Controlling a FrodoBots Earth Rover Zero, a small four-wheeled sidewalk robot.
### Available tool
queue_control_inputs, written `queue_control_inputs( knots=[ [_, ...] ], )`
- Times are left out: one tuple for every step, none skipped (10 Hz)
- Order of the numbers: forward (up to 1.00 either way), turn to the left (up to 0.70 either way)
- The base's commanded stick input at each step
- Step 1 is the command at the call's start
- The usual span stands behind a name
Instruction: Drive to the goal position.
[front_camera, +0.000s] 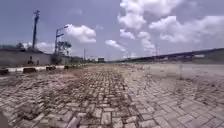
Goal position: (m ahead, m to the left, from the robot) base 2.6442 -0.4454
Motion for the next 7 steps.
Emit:
queue_control_inputs(
  knots=[
    [1.0,0.0],
    [1.0,0.0],
    [1.0,0.0],
    [1.0,0.0],
    [1.0,0.0],
    [1.0,0.0],
    [1.0,0.0]
  ],
)
